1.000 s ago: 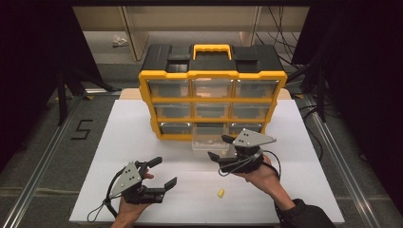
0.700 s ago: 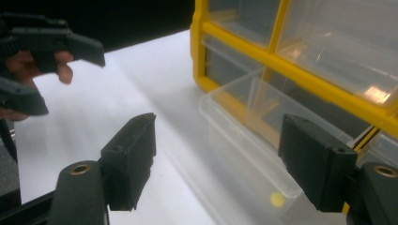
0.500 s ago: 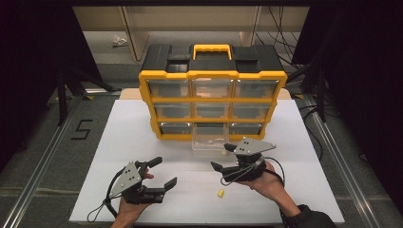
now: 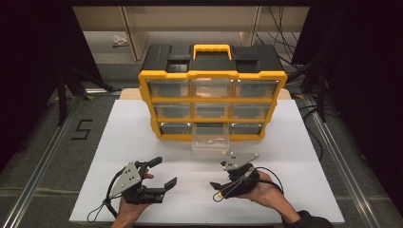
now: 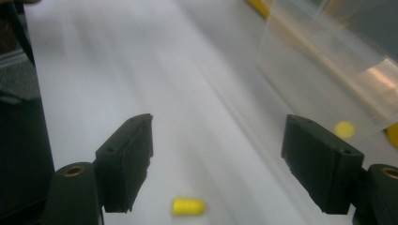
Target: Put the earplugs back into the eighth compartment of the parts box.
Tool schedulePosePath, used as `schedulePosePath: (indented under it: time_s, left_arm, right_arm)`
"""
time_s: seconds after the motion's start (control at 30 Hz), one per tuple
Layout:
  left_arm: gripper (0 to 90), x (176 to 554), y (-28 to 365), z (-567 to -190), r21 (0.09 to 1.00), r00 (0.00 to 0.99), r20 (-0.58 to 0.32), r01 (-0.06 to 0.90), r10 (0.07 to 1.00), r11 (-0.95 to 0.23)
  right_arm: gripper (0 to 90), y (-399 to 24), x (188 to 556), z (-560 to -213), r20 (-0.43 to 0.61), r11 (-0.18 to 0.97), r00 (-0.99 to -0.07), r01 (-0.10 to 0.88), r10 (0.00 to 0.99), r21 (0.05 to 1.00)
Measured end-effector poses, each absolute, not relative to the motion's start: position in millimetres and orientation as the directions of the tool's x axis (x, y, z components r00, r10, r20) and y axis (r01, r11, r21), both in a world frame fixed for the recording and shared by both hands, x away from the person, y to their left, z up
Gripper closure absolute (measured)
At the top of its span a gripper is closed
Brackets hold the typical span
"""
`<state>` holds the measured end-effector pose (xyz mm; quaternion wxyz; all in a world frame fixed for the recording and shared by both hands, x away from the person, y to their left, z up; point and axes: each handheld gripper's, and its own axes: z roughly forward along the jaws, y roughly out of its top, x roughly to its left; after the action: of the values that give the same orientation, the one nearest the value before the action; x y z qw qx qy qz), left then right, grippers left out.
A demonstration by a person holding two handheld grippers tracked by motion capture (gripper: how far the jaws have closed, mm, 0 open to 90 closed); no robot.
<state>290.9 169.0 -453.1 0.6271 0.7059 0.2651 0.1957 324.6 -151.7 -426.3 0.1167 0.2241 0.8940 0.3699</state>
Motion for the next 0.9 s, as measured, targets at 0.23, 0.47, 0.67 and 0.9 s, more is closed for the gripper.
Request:
schedulePosePath:
  time_s: [0.23,0.47,0.67,0.9]
  left_arm:
    - [16.3,291,169,-453,0.989,0.783,-0.054,0.128,0.619,-0.076]
    - [16.3,291,168,-453,0.989,0.784,-0.053,0.128,0.619,-0.078]
    - [16.3,291,168,-453,0.989,0.785,-0.050,0.127,0.618,-0.081]
    - [16.4,291,168,-454,0.988,0.785,-0.051,0.128,0.617,-0.082]
  right_arm:
    - [28.2,-150,323,-441,-0.021,0.678,-0.876,0.357,0.482,0.643]
    - [32.4,-148,325,-454,-0.005,0.718,-0.878,0.388,0.478,0.578]
    - [39.7,-147,326,-460,0.012,0.739,-0.880,0.405,0.474,0.539]
    - [48.9,-145,327,-469,0.023,0.765,-0.888,0.409,0.460,0.498]
